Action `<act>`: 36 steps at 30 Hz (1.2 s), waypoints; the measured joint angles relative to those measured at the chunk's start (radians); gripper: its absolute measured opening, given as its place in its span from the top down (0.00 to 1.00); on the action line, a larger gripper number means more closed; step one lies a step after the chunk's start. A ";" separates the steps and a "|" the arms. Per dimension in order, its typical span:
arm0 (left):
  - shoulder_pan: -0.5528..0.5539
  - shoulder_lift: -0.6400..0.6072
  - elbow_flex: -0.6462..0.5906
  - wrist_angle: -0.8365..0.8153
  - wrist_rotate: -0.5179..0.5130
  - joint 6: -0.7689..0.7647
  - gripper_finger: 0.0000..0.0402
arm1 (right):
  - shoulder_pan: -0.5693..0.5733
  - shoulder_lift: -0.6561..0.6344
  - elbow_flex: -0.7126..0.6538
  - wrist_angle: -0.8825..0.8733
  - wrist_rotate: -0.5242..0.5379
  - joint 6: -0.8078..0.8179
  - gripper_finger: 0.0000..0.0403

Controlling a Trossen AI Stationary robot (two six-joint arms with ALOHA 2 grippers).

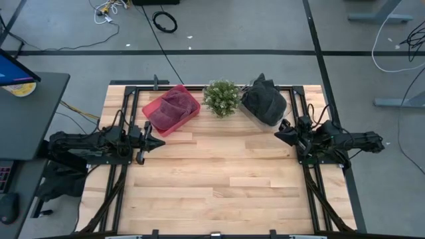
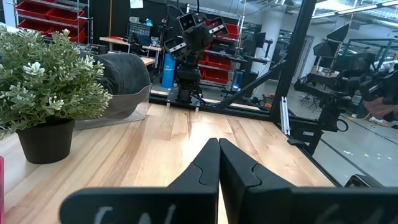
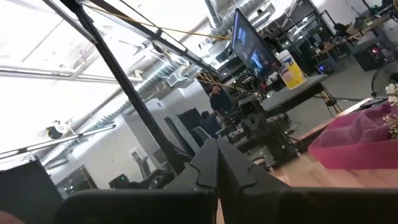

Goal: Pick & Place hat
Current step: Return to Home Position

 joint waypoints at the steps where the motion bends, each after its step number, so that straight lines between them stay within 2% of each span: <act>1: 0.000 0.000 0.000 0.000 0.000 0.000 0.99 | 0.000 0.000 -0.007 0.012 -0.006 0.000 1.00; 8: 0.000 0.000 0.000 -0.002 0.000 0.000 0.99 | 0.000 0.000 -0.026 -0.026 -0.013 0.020 1.00; 14: 0.000 0.000 0.000 -0.004 0.000 0.000 0.99 | 0.000 0.000 -0.026 -0.132 -0.013 0.032 0.98; 20: 0.000 0.000 0.000 -0.005 0.000 0.000 0.99 | 0.000 0.005 -0.027 -0.297 -0.013 -0.139 0.96; 26: 0.000 0.000 0.000 -0.005 0.000 0.000 0.99 | 0.000 0.038 -0.026 -0.284 -0.021 -0.304 0.97; 36: 0.000 0.000 0.000 -0.005 0.000 0.000 0.99 | 0.000 0.040 -0.026 -0.284 -0.021 -0.315 0.98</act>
